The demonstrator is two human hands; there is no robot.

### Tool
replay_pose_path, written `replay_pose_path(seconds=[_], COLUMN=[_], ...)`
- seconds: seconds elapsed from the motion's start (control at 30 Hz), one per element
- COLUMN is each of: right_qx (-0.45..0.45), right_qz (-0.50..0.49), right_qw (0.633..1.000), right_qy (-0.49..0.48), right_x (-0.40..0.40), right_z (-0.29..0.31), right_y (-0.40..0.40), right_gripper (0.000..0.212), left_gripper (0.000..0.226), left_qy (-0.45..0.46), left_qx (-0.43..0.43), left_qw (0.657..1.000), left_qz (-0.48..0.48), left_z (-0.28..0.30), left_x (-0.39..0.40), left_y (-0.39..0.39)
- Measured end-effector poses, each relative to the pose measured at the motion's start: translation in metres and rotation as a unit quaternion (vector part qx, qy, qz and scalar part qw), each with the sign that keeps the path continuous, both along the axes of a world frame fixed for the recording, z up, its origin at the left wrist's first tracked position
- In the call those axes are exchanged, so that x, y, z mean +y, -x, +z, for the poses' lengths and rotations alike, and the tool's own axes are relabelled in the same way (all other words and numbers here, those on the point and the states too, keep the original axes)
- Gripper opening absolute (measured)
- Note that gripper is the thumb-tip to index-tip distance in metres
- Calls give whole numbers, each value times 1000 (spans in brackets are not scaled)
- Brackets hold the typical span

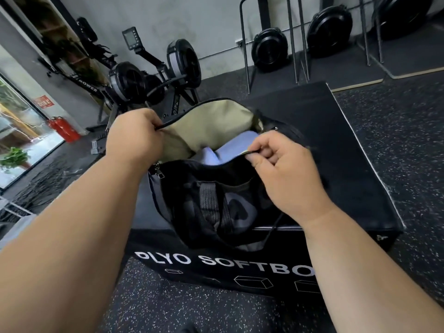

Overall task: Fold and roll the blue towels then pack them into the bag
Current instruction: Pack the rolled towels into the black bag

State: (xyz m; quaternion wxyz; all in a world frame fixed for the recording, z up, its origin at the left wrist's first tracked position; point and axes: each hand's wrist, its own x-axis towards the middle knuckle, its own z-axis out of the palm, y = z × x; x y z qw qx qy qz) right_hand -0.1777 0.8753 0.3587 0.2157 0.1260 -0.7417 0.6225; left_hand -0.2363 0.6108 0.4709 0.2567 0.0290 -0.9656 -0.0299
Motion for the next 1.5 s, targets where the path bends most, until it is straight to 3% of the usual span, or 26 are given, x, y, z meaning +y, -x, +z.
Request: replay_pose_path(seconds=[0.2,0.27,0.4,0.5,0.6,0.73,0.87,1.0,1.2,1.3,1.5], right_qx=[-21,-33,-45,-49,-52,-52,-64,-68,-70,-67,-66], right_qz=[12,6,-1,0,-1,-6,-10,-14,-5,-13,-25], right_qw=[998,996,996,995,993,992,992,993,995,996,996], right_qy=[-63,-78,-83,-93,-104,-117,-110,-99,-75,-64,-46], right_x=[7,14,20,17,15,15,14,9,0,-3,-6], right_z=[-8,-11,-13,-16,-18,-21,-25,-28,-32,-31,-30], right_y=[3,7,10,10,9,9,14,17,21,22,20], right_gripper=[12,17,29,29,24,12,14,13,13,13,13], left_gripper=[23,31,36,35,52,63,48,54,55,42,43], left_qy=[-33,-58,-17,-55,-13,-9,-35,-7,-40,-128,-195], left_qx=[-100,-123,-74,-202,-362,-447,-489,-498,-474,-422,-392], left_qw=[994,990,993,973,929,892,868,863,874,893,891], left_qz=[8,-20,-93,-95,-78,-68,-80,-89,-98,-86,-122], left_z=[-19,-20,-24,-24,-33,-59,-84,-92,-91,-71,-29], left_x=[3,11,29,42,46,31,11,10,14,27,44], left_y=[-1,-15,-35,-18,10,38,44,42,32,17,-13])
